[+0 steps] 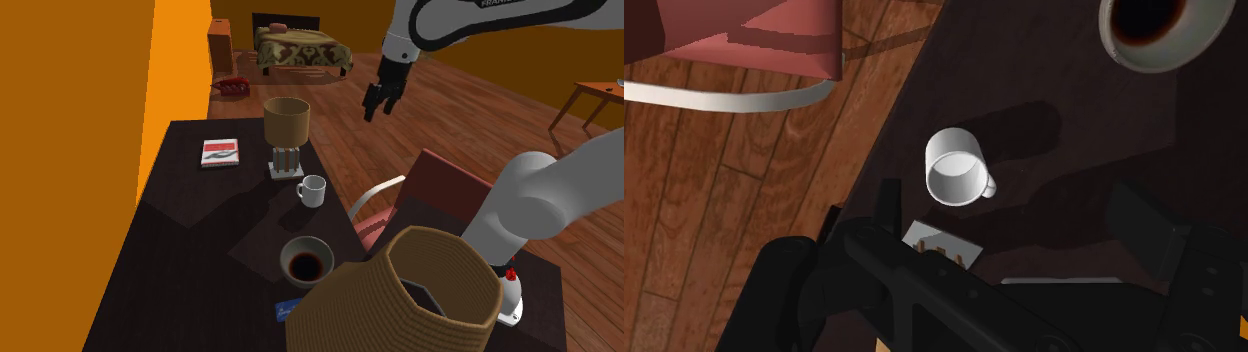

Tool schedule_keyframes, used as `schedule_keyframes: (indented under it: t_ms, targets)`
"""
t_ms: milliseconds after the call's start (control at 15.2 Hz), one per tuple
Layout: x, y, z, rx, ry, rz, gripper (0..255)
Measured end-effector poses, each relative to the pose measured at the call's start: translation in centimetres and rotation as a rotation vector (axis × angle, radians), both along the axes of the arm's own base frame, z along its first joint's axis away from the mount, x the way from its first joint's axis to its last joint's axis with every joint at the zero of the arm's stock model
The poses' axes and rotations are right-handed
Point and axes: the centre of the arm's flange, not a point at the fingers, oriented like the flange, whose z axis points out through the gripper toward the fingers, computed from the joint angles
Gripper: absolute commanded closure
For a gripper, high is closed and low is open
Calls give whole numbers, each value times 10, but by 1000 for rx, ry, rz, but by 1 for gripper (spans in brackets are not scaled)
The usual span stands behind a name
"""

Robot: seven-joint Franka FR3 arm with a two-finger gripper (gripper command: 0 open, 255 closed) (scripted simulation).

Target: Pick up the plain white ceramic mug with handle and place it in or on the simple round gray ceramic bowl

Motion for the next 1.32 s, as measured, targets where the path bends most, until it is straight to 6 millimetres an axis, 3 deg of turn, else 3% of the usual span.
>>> schedule_keyframes:
  t_ms: [1320]
  targets:
    - [122,-40,-233,10,16,0,0]
